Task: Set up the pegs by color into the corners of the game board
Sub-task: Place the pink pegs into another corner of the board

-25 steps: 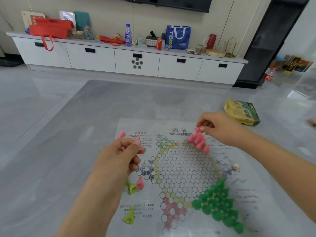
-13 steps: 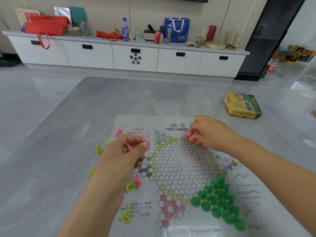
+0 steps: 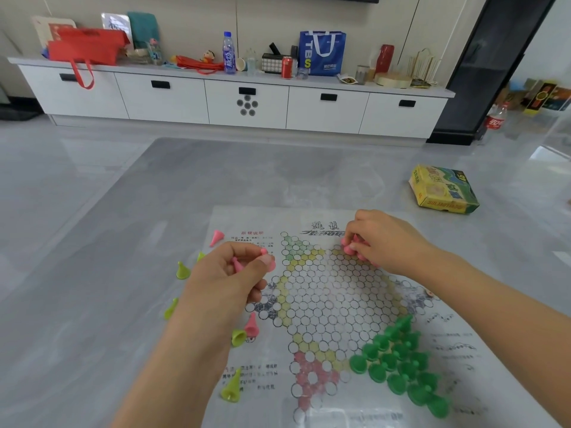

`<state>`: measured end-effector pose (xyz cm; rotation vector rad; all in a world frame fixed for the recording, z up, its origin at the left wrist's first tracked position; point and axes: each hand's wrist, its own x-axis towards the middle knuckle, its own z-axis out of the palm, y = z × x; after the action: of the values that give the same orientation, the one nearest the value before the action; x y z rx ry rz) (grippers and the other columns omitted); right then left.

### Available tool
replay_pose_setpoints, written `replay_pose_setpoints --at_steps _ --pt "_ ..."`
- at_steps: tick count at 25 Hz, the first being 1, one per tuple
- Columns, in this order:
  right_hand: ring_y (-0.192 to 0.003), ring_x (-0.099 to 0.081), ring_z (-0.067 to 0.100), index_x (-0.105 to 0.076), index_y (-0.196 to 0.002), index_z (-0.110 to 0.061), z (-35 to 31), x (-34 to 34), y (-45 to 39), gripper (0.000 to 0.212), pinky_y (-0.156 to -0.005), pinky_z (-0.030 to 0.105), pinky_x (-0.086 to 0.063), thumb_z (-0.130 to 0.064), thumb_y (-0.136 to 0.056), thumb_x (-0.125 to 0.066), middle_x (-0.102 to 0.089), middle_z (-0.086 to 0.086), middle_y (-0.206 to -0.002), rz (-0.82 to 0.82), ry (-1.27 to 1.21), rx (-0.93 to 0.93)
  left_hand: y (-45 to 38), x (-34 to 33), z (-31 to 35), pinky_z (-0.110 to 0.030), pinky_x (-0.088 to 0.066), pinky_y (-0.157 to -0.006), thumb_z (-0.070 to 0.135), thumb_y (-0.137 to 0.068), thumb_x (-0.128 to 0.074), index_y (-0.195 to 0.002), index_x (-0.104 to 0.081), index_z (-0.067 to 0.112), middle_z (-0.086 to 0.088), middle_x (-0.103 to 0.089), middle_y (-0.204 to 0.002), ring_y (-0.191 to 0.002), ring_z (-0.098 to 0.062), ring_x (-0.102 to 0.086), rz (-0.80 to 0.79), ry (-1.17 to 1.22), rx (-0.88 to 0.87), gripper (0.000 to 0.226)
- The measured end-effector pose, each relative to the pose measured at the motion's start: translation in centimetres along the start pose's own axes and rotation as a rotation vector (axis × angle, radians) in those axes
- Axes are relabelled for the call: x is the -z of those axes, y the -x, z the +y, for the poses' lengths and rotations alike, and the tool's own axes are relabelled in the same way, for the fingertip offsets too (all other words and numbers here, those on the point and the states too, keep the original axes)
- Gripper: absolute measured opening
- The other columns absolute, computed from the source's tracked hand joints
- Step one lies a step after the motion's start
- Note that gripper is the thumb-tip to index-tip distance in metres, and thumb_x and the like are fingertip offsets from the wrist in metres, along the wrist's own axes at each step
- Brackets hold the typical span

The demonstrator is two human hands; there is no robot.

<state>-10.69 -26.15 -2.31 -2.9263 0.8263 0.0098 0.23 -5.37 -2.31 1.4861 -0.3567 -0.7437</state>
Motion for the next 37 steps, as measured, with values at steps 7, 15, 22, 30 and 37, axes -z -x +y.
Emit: replay_pose_setpoints --at_steps 7,15,22,30,37 --pt "-0.078 -0.046 0.004 -0.064 -0.094 -0.019 0.1 -0.1 -0.2 0.013 -0.067 0.022 -0.04 -0.021 -0.088 -0.052 -0.045 -0.01 -0.089 -0.006 0.035 0.029 0.1 0.2 0.1 -0.026 -0.043 -0.059 0.005 -0.08 -0.064 -0.079 -0.064 0.011 -0.01 -0.061 -0.074 -0.055 -0.013 -0.048 -0.004 0.004 -0.002 0.006" --pt "-0.063 -0.063 0.006 -0.058 -0.086 -0.023 -0.3 1.3 0.3 0.005 -0.054 0.02 -0.05 -0.02 -0.088 -0.054 -0.059 -0.009 -0.077 0.036 -0.203 -0.009 0.1 0.2 0.1 -0.025 -0.044 -0.057 0.007 -0.08 -0.065 -0.08 -0.064 0.011 -0.003 -0.06 -0.064 -0.05 -0.011 -0.048 -0.013 -0.006 -0.003 0.004" --pt "-0.06 -0.06 -0.001 -0.065 -0.094 -0.028 -5.7 5.2 2.2 0.014 -0.056 0.012 -0.047 -0.03 -0.087 -0.054 -0.065 -0.01 -0.074 -0.118 -0.558 0.204 1.2 -0.6 0.2 -0.02 -0.037 -0.047 0.03 -0.074 -0.072 -0.08 -0.054 0.018 0.013 -0.053 -0.046 -0.037 0.001 -0.04 -0.023 -0.203 -0.067 0.022" --pt "-0.073 -0.061 -0.004 -0.07 -0.088 -0.02 -7.4 4.6 2.2 0.013 -0.065 0.008 -0.046 -0.028 -0.083 -0.061 -0.069 -0.01 -0.08 -0.198 -0.6 0.294 1.3 -0.3 0.3 -0.024 -0.037 -0.053 0.031 -0.076 -0.07 -0.081 -0.053 0.015 0.015 -0.053 -0.039 -0.046 -0.008 -0.042 -0.002 -0.309 -0.092 0.024" --pt "-0.052 -0.058 0.007 -0.069 -0.083 -0.022 -6.4 4.9 1.3 0.009 -0.046 0.017 -0.046 -0.025 -0.084 -0.06 -0.065 -0.004 -0.073 -0.105 -0.587 0.182 1.3 -0.5 0.3 -0.023 -0.044 -0.061 0.034 -0.083 -0.059 -0.085 -0.054 0.027 0.008 -0.06 -0.087 -0.069 -0.009 -0.054 0.042 -0.353 -0.065 0.009"
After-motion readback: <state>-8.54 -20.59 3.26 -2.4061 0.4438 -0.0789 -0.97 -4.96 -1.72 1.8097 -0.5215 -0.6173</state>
